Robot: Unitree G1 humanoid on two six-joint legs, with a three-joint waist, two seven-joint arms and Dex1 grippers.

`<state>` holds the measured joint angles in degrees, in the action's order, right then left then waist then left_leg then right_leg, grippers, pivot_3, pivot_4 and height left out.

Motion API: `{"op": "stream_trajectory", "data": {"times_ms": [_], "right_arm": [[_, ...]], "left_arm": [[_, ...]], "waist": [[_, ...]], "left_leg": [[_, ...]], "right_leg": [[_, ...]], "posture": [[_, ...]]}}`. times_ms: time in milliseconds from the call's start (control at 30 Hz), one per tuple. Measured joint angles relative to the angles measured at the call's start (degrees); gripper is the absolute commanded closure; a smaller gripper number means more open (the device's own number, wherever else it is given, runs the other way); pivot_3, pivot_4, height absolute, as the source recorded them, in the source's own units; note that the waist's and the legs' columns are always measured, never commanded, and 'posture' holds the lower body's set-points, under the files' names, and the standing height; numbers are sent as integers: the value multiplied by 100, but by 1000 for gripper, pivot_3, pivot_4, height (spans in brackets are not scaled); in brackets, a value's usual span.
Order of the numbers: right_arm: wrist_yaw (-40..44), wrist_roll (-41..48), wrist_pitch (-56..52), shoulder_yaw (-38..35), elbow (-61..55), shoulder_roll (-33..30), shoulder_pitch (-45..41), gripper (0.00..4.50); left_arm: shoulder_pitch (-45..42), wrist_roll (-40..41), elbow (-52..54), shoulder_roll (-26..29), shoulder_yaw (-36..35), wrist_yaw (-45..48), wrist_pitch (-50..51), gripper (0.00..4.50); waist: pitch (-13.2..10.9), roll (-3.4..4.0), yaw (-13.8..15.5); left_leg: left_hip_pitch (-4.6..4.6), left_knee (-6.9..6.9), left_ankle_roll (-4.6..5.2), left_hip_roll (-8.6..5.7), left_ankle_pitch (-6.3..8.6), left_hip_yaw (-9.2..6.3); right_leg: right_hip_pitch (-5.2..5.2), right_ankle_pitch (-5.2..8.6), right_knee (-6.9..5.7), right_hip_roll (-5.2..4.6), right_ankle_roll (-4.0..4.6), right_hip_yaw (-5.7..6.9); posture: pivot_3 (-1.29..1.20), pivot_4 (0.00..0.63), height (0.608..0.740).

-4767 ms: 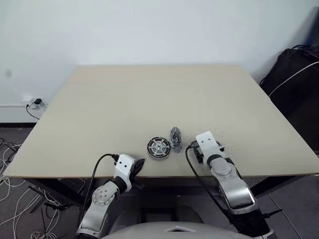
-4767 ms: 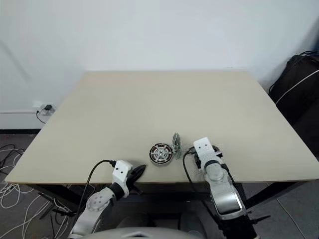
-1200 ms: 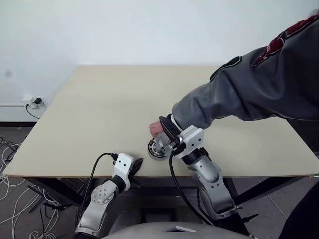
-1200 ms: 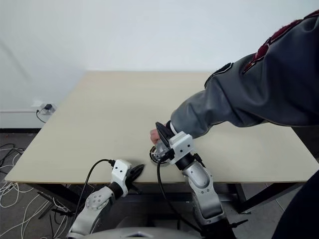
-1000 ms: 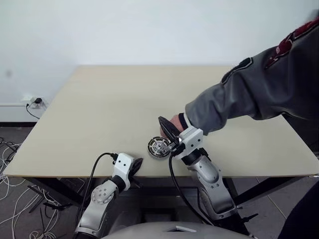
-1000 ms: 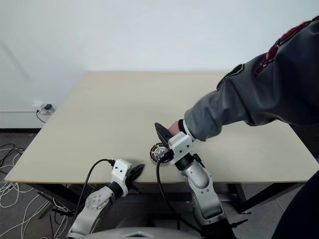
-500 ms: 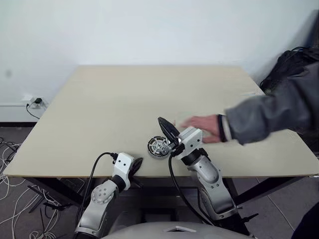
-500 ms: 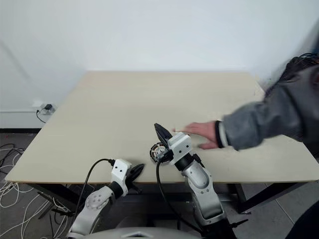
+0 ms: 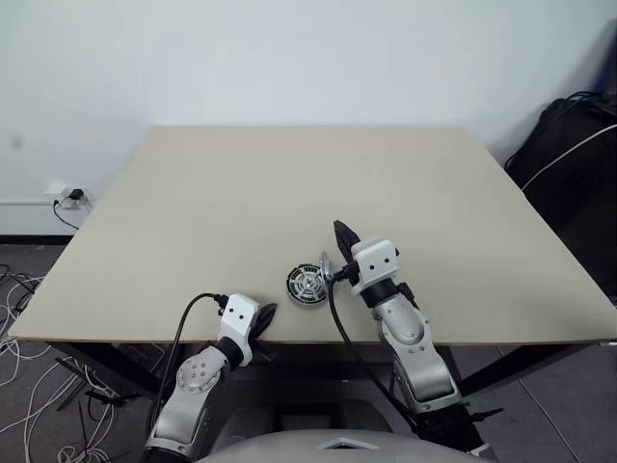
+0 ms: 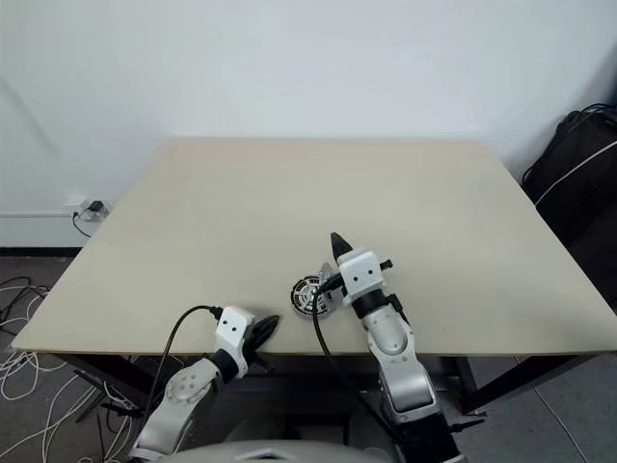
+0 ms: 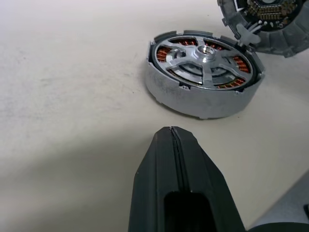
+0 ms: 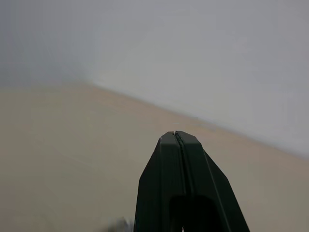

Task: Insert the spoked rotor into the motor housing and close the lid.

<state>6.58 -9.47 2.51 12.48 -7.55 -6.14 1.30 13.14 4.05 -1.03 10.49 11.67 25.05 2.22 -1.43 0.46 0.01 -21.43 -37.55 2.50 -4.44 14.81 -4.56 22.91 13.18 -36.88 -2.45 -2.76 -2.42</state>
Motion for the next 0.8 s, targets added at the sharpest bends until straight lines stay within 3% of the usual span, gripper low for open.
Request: {"op": "stream_trajectory", "data": {"times_ms": [267, 533, 800], "right_arm": [[148, -355, -2228, -158, -243, -219, 268, 4476], [1206, 73, -3838, 75, -1254, -564, 273, 4476], [1988, 589, -4309, 258, -1922, -1165, 247, 4476]], "left_arm": [[6, -1, 0, 1, 2, 0, -1, 4500], [6, -2, -5, 0, 3, 3, -16, 4500], [4, -3, -72, -2, 3, 5, -61, 4500]], "waist": [[-1, 3, 61], [-2, 1, 74], [-6, -6, 74]], "left_leg": [[0, -2, 1, 0, 0, 0], [-1, -8, 1, 0, 0, 0], [-2, -10, 1, 0, 1, -2]], "right_leg": [[0, 2, -2, -1, 2, -6], [-5, 2, 2, -3, 0, 4], [-7, 2, 4, -5, -2, 9]], "posture": [[0, 0, 740], [0, 0, 740], [0, 0, 740]]}}
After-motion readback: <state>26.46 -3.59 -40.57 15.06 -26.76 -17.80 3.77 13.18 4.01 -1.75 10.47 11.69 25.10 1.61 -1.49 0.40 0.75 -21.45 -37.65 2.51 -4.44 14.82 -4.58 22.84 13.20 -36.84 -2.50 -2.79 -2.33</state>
